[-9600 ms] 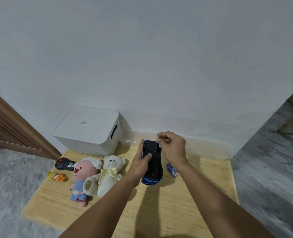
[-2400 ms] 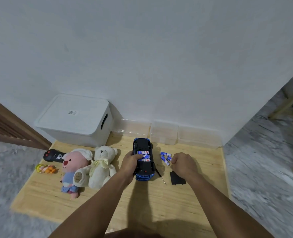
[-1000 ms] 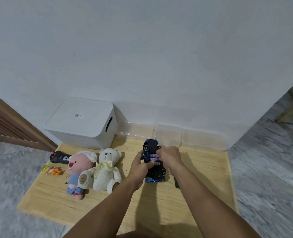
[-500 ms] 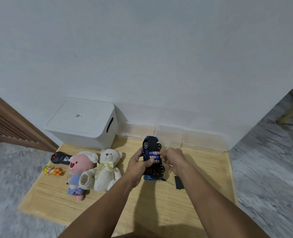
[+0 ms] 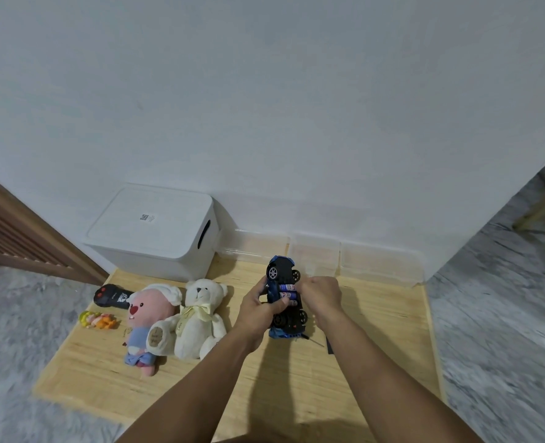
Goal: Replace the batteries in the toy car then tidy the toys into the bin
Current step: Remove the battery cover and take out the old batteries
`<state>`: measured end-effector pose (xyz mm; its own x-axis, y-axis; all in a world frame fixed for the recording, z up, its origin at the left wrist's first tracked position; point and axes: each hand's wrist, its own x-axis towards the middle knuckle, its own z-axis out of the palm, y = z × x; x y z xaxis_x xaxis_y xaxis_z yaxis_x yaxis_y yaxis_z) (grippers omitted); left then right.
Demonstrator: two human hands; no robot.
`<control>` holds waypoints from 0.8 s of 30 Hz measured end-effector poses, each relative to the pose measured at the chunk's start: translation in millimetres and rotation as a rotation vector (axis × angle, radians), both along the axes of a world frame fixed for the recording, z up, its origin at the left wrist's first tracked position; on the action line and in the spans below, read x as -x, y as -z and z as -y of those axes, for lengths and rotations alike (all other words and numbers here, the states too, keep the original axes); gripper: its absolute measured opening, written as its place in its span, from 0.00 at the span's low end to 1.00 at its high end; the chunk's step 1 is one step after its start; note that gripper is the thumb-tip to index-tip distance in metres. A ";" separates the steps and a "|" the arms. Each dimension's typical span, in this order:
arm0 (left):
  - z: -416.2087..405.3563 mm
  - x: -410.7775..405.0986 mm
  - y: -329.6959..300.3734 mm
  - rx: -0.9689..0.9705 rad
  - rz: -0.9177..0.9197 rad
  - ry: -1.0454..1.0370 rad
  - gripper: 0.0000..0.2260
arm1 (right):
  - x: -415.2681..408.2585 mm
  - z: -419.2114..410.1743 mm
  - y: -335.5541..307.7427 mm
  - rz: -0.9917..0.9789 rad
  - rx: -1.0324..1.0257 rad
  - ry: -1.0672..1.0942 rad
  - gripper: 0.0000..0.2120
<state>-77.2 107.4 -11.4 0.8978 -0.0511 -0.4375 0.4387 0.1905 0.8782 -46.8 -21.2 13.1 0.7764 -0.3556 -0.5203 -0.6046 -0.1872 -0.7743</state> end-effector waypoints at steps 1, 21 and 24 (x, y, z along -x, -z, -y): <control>0.0 -0.6 -0.9 -0.001 0.006 -0.004 0.24 | -0.2 -0.7 -1.0 -0.020 -0.021 0.020 0.10; -5.0 -3.4 -11.0 0.020 -0.050 0.015 0.30 | -0.5 1.1 -9.5 0.249 -0.474 0.293 0.03; -6.5 -4.2 -8.8 0.057 -0.074 0.012 0.37 | -5.1 5.3 -15.9 0.204 -0.501 0.210 0.06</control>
<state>-73.0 113.9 -2.6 0.8623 -0.0880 -0.4987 0.5045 0.2334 0.8313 -41.8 -26.5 28.9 0.8178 -0.2620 -0.5124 -0.4188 0.3398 -0.8421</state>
